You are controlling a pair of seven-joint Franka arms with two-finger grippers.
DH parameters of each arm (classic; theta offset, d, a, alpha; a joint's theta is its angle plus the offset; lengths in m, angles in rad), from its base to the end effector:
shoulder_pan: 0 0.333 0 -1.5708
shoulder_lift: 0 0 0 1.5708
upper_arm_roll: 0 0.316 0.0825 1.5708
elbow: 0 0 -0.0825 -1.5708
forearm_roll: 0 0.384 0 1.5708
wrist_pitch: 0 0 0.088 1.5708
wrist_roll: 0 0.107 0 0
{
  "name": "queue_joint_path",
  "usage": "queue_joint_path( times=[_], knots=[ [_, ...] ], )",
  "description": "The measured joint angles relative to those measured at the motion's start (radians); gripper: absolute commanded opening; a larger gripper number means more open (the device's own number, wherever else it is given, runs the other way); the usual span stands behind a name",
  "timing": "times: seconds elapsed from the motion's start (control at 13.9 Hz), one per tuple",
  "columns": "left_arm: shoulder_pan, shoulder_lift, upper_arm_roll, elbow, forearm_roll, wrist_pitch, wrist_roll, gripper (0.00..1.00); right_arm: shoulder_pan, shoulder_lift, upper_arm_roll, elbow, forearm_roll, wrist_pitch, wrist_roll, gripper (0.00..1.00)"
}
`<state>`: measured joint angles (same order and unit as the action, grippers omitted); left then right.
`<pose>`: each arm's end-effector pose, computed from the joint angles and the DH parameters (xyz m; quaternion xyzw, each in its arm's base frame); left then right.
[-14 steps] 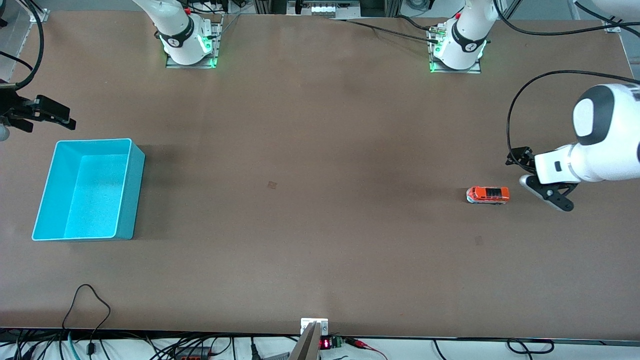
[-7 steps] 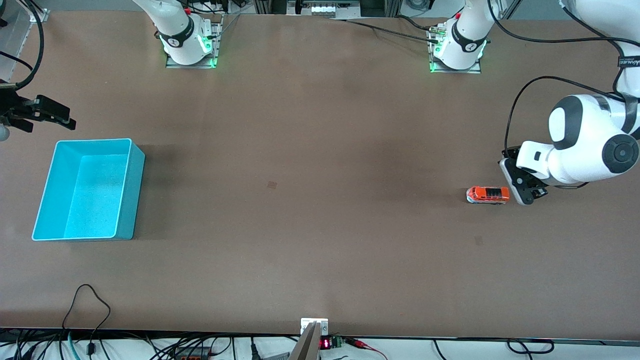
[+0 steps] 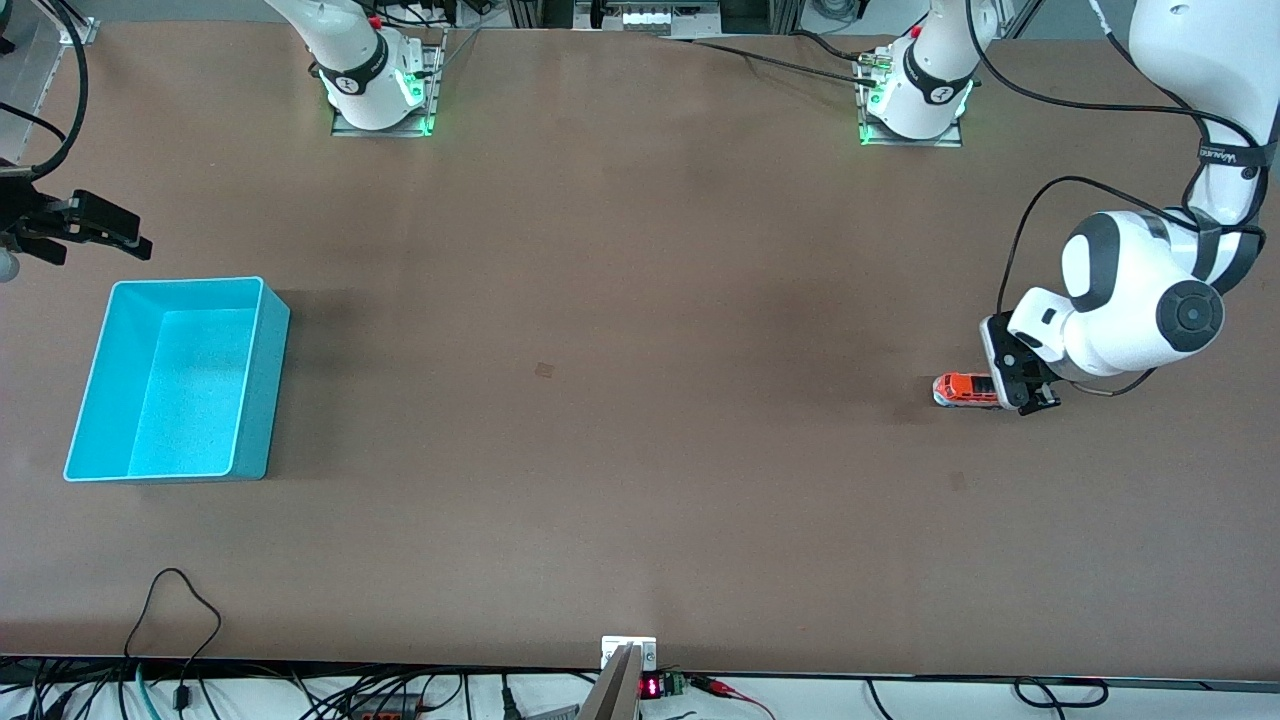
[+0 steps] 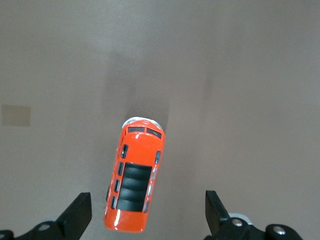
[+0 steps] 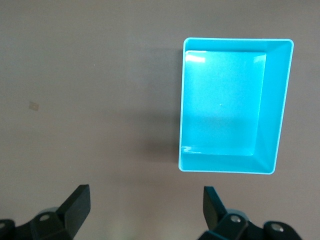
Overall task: Wind up bus and store in blue box
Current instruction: 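Lower the left gripper and close it on the orange bus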
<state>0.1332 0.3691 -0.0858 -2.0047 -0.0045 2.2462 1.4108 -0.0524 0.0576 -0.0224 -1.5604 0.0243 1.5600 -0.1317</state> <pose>0.5901 0.0291 0.2624 0.7770 -0.6261 -0.0356 0.0549 0.5683 -0.0396 0.5961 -0.9991 -0.0282 0.0276 0.0144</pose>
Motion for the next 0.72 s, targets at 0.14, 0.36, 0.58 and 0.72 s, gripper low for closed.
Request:
queue_joint_path(
  times=[0.14, 0.36, 0.58, 0.72],
  knots=[
    [-0.001, 0.007, 0.000, -0.025, 0.000, 0.059, 0.041, 1.00, 0.000, 0.000, 0.000, 0.000, 0.000, 0.000, 0.000, 1.00],
    [-0.002, 0.038, 0.000, -0.036, 0.000, 0.120, 0.120, 1.00, 0.000, 0.000, 0.000, 0.000, 0.000, 0.000, 0.000, 1.00],
    [0.002, 0.077, 0.001, -0.036, 0.000, 0.157, 0.167, 1.00, 0.000, 0.000, 0.000, 0.000, 0.000, 0.000, 0.000, 1.00],
    [0.003, 0.096, 0.002, -0.036, 0.000, 0.172, 0.173, 1.00, 0.000, 0.000, 0.000, 0.000, 0.000, 0.000, 0.000, 1.00]
  ],
)
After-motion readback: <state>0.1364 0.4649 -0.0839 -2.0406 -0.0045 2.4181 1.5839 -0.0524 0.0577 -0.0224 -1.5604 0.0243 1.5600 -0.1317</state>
